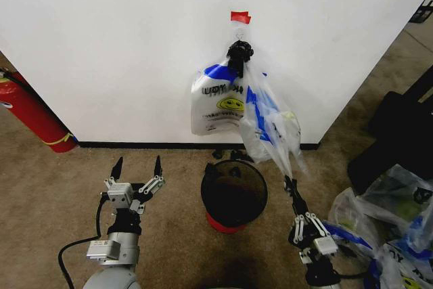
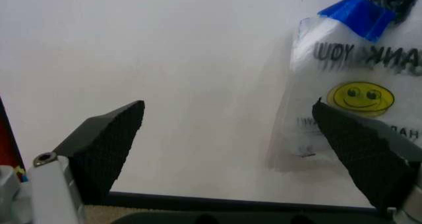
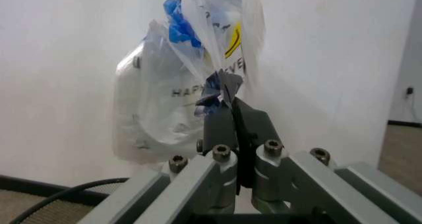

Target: Pick up the garbage bag from the wall and place it over the trash bin.

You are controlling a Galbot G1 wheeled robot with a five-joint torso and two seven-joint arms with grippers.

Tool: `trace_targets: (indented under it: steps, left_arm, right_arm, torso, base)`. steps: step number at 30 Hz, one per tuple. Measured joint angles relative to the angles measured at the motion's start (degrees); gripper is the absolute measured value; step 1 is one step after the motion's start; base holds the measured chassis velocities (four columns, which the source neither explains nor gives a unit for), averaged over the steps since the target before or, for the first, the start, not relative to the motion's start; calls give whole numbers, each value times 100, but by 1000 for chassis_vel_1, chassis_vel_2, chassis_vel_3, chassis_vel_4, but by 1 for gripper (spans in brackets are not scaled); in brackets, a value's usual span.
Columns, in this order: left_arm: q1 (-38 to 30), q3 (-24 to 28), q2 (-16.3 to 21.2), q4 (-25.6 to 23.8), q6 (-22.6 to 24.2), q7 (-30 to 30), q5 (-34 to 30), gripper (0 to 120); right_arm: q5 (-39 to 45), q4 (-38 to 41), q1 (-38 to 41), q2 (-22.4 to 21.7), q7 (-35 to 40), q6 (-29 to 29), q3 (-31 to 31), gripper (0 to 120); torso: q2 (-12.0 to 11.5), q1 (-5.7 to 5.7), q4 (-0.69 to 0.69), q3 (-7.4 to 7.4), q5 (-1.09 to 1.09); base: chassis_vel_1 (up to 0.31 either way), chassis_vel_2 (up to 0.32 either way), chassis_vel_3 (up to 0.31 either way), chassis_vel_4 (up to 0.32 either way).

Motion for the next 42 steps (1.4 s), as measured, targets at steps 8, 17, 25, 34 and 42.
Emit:
trace_targets:
  steps: [8,17,25,34,42]
  left_arm:
    - [15,-18,-40,46,-5,0,9,100]
    - [-13,55,-47,109,-4,0,14,100]
    - [-212,302,198,56,157,-38,-162,100]
    - [-721,665,739,-89,458,-59,-562,100]
    - [-1551,1417,1447,-472,1111,-142,-1774,100]
  right_arm:
    - [84,116,-412,-27,81,306,150,0]
    - [316,293,-637,-75,119,332,208,0]
    - [472,680,-75,-71,128,-636,78,0]
    - [1154,858,1165,-332,474,-2389,-97,0]
    - [1555,452,1660,-481,336,-2809,-151,0]
  torso:
    - [0,0,1,0,1]
    - [0,0,0,0,0]
    - [0,0,0,0,0]
    - [0,0,1,1,-1]
    - [-1,0,-1,1,0]
  base:
    - [0,0,0,0]
    - [0,0,0,0]
    - [0,0,0,0]
    - [0,0,0,0]
    - [0,0,0,0]
